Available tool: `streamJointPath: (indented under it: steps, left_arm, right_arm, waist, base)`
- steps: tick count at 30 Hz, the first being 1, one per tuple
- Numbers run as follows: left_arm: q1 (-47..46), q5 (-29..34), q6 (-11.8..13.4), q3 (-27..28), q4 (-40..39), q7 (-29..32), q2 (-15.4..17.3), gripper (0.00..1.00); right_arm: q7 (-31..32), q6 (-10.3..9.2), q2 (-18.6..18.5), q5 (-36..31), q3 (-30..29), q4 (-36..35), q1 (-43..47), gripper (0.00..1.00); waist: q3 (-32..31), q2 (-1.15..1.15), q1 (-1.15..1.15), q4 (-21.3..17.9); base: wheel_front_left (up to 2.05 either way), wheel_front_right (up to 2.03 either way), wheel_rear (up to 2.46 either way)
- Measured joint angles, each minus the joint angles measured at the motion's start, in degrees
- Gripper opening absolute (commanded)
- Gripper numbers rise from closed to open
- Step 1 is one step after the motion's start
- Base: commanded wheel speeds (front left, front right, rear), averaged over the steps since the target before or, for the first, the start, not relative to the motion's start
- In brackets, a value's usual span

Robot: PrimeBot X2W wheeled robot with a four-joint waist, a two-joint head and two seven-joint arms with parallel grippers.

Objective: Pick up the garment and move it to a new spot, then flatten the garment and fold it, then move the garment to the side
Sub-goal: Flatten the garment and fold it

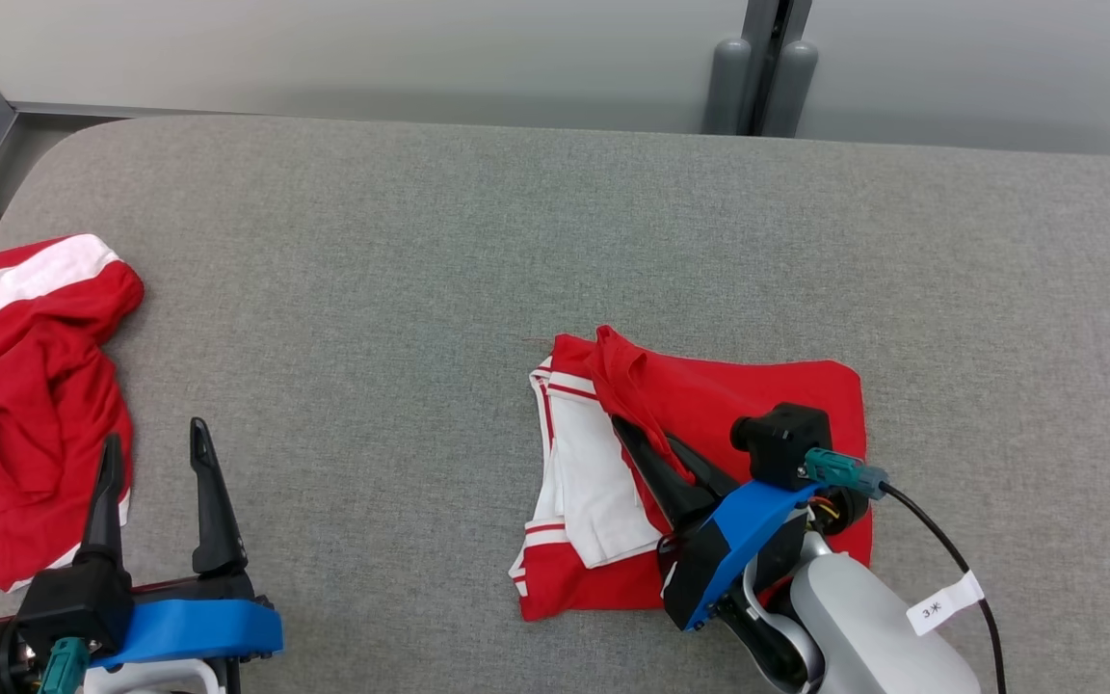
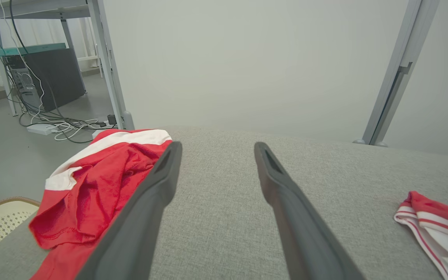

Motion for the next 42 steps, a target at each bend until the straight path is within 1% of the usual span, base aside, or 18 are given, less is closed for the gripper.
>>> streamJointPath:
  steps: [3, 4, 5, 6, 10, 15, 17, 21, 27, 29, 31, 36, 42]
  left_arm:
    - [-0.33, -0.16, 0.01, -0.18, 0.07, 0.00, 0.00, 1.00]
    - [-0.34, -0.23, 0.02, -0.27, 0.12, 0.00, 0.00, 1.00]
    - [-0.35, -0.38, 0.03, -0.33, 0.20, 0.00, 0.00, 1.00]
    - [-0.36, -0.42, 0.04, -0.37, 0.24, 0.00, 0.00, 1.00]
    - [-0.40, -0.41, 0.04, -0.44, 0.43, 0.00, 0.00, 1.00]
    - [-0.37, -0.27, -0.02, -0.69, 0.64, 0.00, -0.01, 1.00]
    - [-0.20, -0.01, -0.11, -0.68, 0.63, 0.00, -0.01, 1.00]
    - [0.60, 0.29, -0.31, -0.74, 0.55, 0.00, -0.02, 1.00]
    - [1.49, 1.04, -0.49, -1.01, 0.36, 0.00, -0.01, 1.00]
    - [1.67, 1.24, -0.49, -1.02, 0.35, 0.01, -0.01, 1.00]
    - [2.25, 1.54, -0.45, -1.08, 0.21, 0.00, -0.02, 1.00]
    - [3.30, 2.01, -0.59, -0.78, 0.49, 0.00, -0.02, 1.00]
    - [4.28, 2.74, -0.93, -0.78, 0.89, 0.00, 0.09, 1.00]
  right_arm:
    - [-1.36, 0.00, 0.10, 0.60, 0.85, 1.91, -1.14, 0.00]
    - [-1.82, 0.00, 0.10, 1.08, 1.14, 2.45, -1.40, 0.27]
    - [-2.26, 0.00, 0.10, 1.66, 1.56, 2.79, -1.64, 0.65]
    - [-2.67, 0.00, 0.11, 2.26, 2.00, 3.10, -1.77, 1.00]
    - [-4.27, 0.00, 0.26, 3.97, 4.58, 4.14, -2.52, 1.00]
    - [-7.97, 0.00, -0.34, 2.93, 2.92, 4.41, -3.15, 1.00]
    - [-9.20, 0.00, -1.96, 1.68, 1.21, 3.82, -3.19, 1.00]
    - [-10.99, 0.00, -5.39, -1.11, -4.15, 1.23, -2.68, 1.00]
    - [-11.60, 0.00, -7.01, -5.70, -12.83, -3.45, 2.47, 1.00]
    - [-11.68, 0.00, -6.84, -7.19, -16.33, -4.76, 4.33, 1.00]
    - [-11.74, 0.00, -5.21, -9.60, -21.19, -7.38, 8.26, 1.00]
    - [-11.74, 0.00, -3.94, -11.50, -24.16, -9.76, 12.47, 1.00]
    - [-11.66, 0.00, -2.40, -14.16, -26.83, -12.23, 16.77, 1.00]
  waist:
    - [0.21, 0.00, 0.00, 0.06]
    - [0.24, 0.00, 0.00, 0.05]
    - [0.26, 0.00, 0.00, 0.01]
    - [0.26, 0.00, 0.00, -0.04]
    - [0.08, 0.00, 0.00, -0.55]
    - [-0.81, 0.00, 0.00, -1.49]
    - [-1.25, 0.00, 0.00, -1.96]
    - [-2.30, 0.00, 0.00, -2.99]
    - [-3.91, 0.00, -0.01, -4.56]
    - [-4.34, 0.00, -0.01, -5.03]
    - [-5.22, 0.00, -0.01, -5.81]
    - [-6.62, 0.00, -0.01, -6.21]
    - [-8.06, 0.00, -0.01, -5.73]
  base:
    - [0.00, 0.00, 0.00]
    - [0.00, 0.00, 0.00]
    - [0.00, 0.00, 0.00]
    - [0.00, 0.00, 0.00]
    - [0.00, 0.00, 0.00]
    - [0.00, 0.00, 0.00]
    - [0.00, 0.00, 0.00]
    - [0.00, 0.00, 0.00]
    - [0.00, 0.00, 0.00]
    - [0.00, 0.00, 0.00]
    - [0.00, 0.00, 0.00]
    - [0.00, 0.00, 0.00]
    - [0.00, 0.00, 0.00]
